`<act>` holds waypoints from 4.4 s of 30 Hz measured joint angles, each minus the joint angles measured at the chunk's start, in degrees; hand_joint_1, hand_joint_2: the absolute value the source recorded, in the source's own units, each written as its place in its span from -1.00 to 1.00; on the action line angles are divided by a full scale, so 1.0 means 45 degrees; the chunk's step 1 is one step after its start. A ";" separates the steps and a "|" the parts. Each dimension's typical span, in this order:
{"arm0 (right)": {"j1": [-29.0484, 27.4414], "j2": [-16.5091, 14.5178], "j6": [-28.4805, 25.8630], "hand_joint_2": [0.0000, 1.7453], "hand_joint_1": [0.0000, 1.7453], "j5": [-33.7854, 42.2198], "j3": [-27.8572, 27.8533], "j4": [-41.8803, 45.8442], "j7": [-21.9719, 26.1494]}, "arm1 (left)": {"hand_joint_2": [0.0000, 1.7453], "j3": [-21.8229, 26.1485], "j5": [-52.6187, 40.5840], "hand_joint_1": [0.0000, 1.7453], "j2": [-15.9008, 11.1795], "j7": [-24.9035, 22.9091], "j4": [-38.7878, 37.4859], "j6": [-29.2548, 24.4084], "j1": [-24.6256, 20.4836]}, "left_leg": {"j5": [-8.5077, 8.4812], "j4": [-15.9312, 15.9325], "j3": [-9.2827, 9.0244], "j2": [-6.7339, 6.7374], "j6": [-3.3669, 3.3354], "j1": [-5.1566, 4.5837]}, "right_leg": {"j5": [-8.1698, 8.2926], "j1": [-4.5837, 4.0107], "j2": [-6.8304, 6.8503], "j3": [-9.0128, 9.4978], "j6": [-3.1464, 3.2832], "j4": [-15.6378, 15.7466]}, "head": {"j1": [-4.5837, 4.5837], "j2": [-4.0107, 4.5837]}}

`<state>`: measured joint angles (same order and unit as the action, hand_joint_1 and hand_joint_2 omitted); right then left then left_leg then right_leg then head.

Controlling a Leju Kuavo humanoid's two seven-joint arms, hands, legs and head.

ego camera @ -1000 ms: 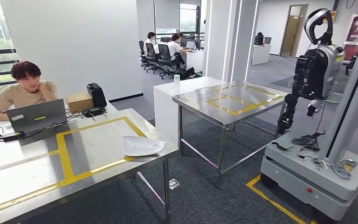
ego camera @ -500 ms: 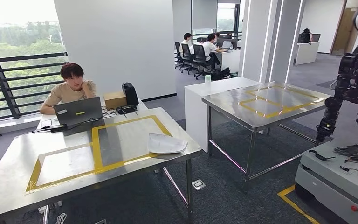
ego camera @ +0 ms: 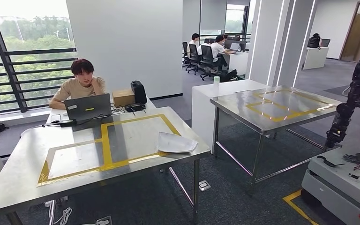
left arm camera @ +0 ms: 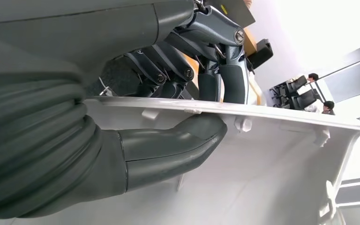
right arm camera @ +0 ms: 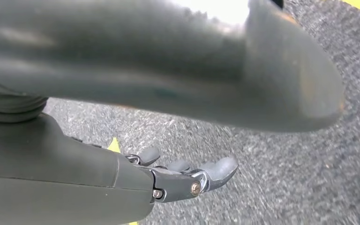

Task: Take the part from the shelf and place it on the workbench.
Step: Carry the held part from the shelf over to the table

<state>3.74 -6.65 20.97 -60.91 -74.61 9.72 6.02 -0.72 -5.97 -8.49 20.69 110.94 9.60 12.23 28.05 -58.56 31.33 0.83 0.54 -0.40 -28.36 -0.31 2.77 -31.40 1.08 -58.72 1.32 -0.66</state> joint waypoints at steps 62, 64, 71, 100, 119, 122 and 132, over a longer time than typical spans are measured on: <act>-0.0079 0.0013 0.0111 -1.00 -1.00 -0.0129 -0.0312 0.0039 0.0125 | 1.00 0.0000 -0.1592 1.00 0.1835 -0.0125 0.0475 0.0641 -0.0243 | 0.1352 -0.3140 0.1703 -0.0260 0.0277 0.0190 | -0.0383 0.0229 -0.0591 0.0089 0.0123 -0.0291 | 0.0075 -0.0002; -0.0091 0.0011 0.0111 -1.00 -1.00 -0.0160 -0.0308 0.0040 0.0125 | 1.00 0.0036 -0.1608 1.00 0.1844 -0.0121 0.0514 0.0641 -0.0237 | 0.0228 -0.1691 0.1324 -0.0219 0.0288 0.0215 | -0.0595 0.0258 -0.0591 0.0347 0.0023 -0.0288 | 0.0079 -0.0001; -0.0017 0.0015 0.0110 -1.00 -1.00 -0.0192 -0.0280 0.0052 0.0125 | 1.00 0.0141 -0.1634 1.00 0.1939 -0.0122 0.0667 0.0646 -0.0145 | -0.0173 -0.0412 0.0641 -0.0200 -0.0341 0.0154 | -0.0877 0.0238 -0.0603 0.0480 -0.0487 -0.0854 | 0.0050 -0.0002; -0.0082 0.0158 0.0346 -1.00 -1.00 -0.0652 0.0066 0.0064 -0.0168 | 1.00 0.0464 -0.1709 1.00 0.1578 0.0311 0.0998 0.0165 0.0693 | -0.0651 -0.0532 0.1380 -0.0150 -0.0198 0.0164 | -0.1241 0.0202 -0.0708 0.1335 -0.0423 -0.0313 | 0.0119 0.0000; -0.0060 0.0177 0.0380 -1.00 -1.00 -0.0856 0.0372 0.0064 -0.0077 | 1.00 0.0849 -0.1449 1.00 0.1255 0.0306 0.1723 0.0112 0.1433 | 0.1009 -0.1120 -0.0650 -0.0326 -0.0033 0.0070 | 0.0325 -0.0006 -0.0673 -0.0698 0.0148 -0.0200 | 0.0110 -0.0001; -0.0024 0.0166 0.0374 -1.00 -1.00 -0.0851 0.0378 0.0064 -0.0094 | 1.00 0.0935 -0.1338 1.00 0.1127 0.0218 0.1668 0.0134 0.1412 | 0.1621 -0.3158 0.0851 -0.0298 0.0083 0.0128 | 0.0027 0.0061 -0.0678 -0.0251 0.0284 -0.0141 | 0.0124 -0.0004; 0.0035 0.0036 0.0380 -1.00 -1.00 -0.1077 0.0515 0.0064 -0.0054 | 1.00 0.1439 -0.0502 1.00 0.0243 -0.0805 0.0402 0.0431 0.0226 | -0.0615 -0.0574 0.1441 -0.0195 0.0042 0.0287 | -0.1130 0.0141 -0.0736 0.1065 -0.0313 -0.0383 | 0.0124 -0.0002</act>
<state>3.90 -6.49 22.68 -65.76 -72.30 10.01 5.78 5.75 -8.23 -7.39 17.07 112.75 11.53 13.25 25.28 -61.14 37.81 -0.05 0.73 0.89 -33.45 0.32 -0.54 -26.61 -0.33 -60.44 1.87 -0.67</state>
